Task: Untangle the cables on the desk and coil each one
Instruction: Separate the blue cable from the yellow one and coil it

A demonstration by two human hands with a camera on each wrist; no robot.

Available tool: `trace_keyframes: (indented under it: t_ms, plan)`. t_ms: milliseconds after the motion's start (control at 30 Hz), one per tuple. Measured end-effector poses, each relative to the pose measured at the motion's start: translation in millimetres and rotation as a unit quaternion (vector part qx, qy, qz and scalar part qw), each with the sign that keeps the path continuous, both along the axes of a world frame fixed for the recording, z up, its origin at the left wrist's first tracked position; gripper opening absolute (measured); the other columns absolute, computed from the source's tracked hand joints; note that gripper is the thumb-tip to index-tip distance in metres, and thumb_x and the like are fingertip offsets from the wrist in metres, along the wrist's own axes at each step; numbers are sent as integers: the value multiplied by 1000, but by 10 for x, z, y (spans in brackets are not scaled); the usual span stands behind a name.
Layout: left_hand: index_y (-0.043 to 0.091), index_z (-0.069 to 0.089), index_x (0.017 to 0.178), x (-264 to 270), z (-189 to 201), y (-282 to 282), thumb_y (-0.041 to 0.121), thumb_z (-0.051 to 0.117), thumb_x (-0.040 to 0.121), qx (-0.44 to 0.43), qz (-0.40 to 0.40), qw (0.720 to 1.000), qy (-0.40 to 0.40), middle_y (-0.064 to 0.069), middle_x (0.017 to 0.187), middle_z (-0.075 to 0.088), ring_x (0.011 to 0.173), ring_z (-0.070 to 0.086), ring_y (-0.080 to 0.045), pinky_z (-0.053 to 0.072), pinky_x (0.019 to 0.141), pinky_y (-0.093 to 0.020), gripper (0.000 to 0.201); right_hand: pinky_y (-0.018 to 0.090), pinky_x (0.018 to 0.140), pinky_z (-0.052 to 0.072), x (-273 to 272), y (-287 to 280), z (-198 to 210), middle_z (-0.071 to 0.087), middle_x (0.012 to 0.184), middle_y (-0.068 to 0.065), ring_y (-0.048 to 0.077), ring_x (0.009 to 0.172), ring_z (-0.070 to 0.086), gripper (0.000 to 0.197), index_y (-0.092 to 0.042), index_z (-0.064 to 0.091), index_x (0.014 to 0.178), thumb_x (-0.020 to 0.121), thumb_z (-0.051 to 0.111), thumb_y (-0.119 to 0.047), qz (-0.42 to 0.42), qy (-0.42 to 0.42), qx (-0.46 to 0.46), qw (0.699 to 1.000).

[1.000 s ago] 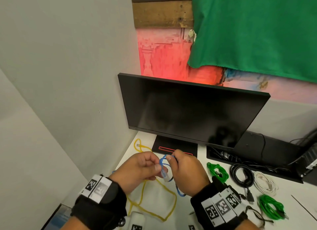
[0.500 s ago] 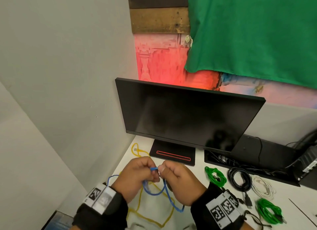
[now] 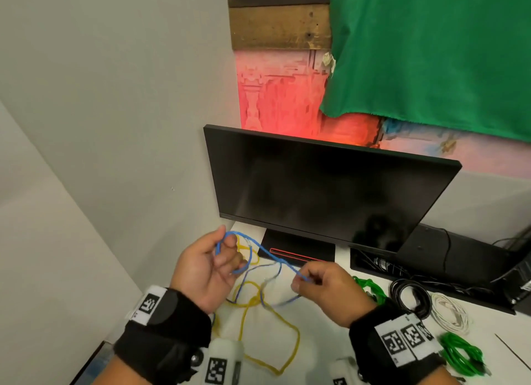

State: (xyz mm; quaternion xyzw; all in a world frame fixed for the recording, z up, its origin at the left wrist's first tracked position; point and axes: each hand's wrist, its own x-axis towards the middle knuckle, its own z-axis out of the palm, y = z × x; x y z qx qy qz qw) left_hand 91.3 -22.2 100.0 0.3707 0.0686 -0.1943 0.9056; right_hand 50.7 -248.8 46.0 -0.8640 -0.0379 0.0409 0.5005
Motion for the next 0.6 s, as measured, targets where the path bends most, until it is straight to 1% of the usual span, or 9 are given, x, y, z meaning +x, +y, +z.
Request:
trace_keyframes:
  t_ms: [133,200,267,300,333,400,433,533,600]
  plan:
    - [4,69,69,-14,5,68,19,53,83,-5,54,997,-55,-3,51,55,44,54,-14,54,59,-28,26,36,79,50,72,-45,28,70,75,0,16,75,65,20,-24,72,72,91,68,-18,-125,-47,192,972]
    - [3,73,71,-64,-23,19,18,53,82,-12,56,996,-74,-3,52,58,45,56,-13,54,57,-25,27,44,90,53,81,-8,70,74,90,13,30,94,71,22,-24,70,73,93,62,-21,-110,-27,416,902]
    - [5,73,70,-73,-14,-6,22,53,84,-5,48,996,-75,3,45,46,41,48,-11,53,54,-24,30,42,76,57,84,20,121,67,74,14,32,73,71,17,-17,66,81,93,56,-22,-74,1,570,818]
    - [6,72,69,-61,-2,15,24,52,85,-7,45,997,-65,4,43,39,39,43,-11,52,52,-24,31,36,60,55,93,30,124,57,64,9,24,54,61,15,-18,64,82,93,57,-23,-83,10,568,819]
    - [6,71,68,-39,13,53,27,52,85,-17,44,997,-56,5,42,36,39,41,-11,51,52,-24,33,27,48,46,112,29,118,50,61,4,16,45,49,15,-20,63,80,93,58,-25,-109,7,496,861]
    - [5,73,71,5,13,144,28,50,87,-43,38,997,-57,3,44,43,42,46,-13,54,55,-25,36,17,45,36,143,17,56,49,56,-9,9,47,44,23,-23,62,74,95,60,-30,-159,-41,174,971]
    - [4,74,73,14,4,164,27,50,87,-43,35,996,-72,1,48,51,44,52,-15,56,59,-27,36,16,49,35,138,45,39,53,57,-10,11,54,50,28,-22,62,73,97,58,-34,-157,-61,4,986]
    - [4,77,78,5,-86,91,19,51,86,20,39,989,-144,-12,68,70,61,69,-24,59,68,-33,30,29,68,40,40,321,3,67,88,-1,26,89,62,36,-20,62,90,101,43,-49,-33,-6,-306,951]
    - [6,77,81,-3,-148,19,17,56,88,111,26,974,-197,-18,76,72,69,71,-29,59,70,-34,24,33,73,39,-92,536,-26,68,99,3,30,96,60,35,-22,59,94,98,43,-53,98,-2,-359,928]
